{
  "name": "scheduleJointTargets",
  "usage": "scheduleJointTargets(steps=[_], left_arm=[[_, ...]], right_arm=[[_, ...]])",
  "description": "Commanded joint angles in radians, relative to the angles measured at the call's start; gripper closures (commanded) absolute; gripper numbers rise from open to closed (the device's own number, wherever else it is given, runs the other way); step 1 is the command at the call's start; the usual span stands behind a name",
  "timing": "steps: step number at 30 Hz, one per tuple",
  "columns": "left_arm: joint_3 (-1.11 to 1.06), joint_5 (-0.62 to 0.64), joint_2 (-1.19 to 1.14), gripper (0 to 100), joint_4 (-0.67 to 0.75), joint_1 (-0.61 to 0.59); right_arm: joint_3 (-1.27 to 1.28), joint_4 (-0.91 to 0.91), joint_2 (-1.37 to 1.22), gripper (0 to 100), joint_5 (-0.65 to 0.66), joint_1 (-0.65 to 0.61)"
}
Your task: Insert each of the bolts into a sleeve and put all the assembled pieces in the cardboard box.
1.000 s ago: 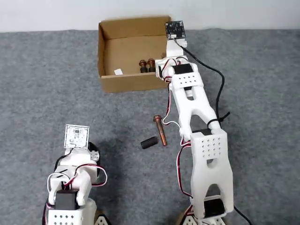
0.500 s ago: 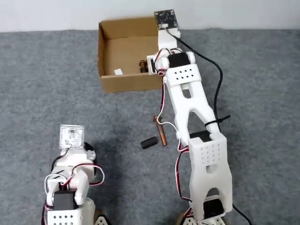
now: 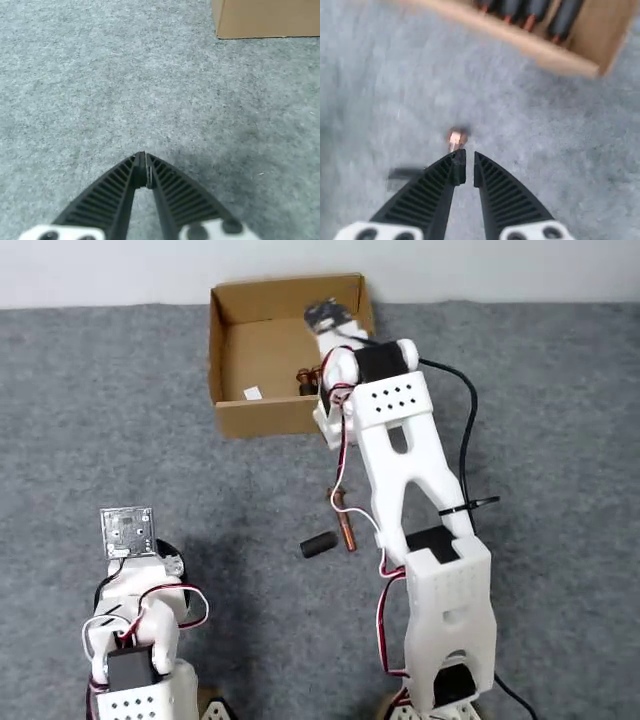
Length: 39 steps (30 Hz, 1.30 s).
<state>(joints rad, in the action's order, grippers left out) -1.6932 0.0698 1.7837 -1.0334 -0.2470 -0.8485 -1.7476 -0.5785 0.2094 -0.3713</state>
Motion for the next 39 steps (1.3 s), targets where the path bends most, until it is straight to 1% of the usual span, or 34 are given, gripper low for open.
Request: scheduleJointTargets(steps=[1,4,9,14,17,19,21,24,29,39], left_arm=[[0.008,-0.006,0.003,100,0.025,-0.005],[0.008,-0.005,0.003,100,0.025,-0.005],[0.008,-0.005,0.003,100,0.025,-0.005],[0.008,-0.005,0.003,100,0.025,-0.005],[0.008,-0.005,0.003,100,0.025,-0.005],[0.008,-0.005,0.003,100,0.025,-0.005],[0.008,-0.005,0.003,100,0.025,-0.005],[0.008,-0.005,0.003,100,0.025,-0.005],[0.008,-0.005,0.003,100,0.025,-0.005],[0.008,-0.005,0.003,100,0.025,-0.005]], right_arm=[[-0.015,-0.051,0.108,99.0,0.075,-0.010],[0.078,-0.050,0.193,99.0,0.161,-0.051],[0.350,-0.048,0.372,99.0,0.284,-0.107],[0.598,-0.047,0.464,98.3,0.482,-0.148],[0.664,-0.045,0.467,89.7,0.574,-0.182],[0.677,-0.045,0.452,81.8,0.589,-0.208],[0.677,-0.044,0.418,76.7,0.588,-0.234],[0.677,-0.021,0.338,76.4,0.588,-0.268],[0.677,0.084,0.223,76.4,0.589,-0.288],[0.677,0.228,0.021,76.4,0.591,-0.266]])
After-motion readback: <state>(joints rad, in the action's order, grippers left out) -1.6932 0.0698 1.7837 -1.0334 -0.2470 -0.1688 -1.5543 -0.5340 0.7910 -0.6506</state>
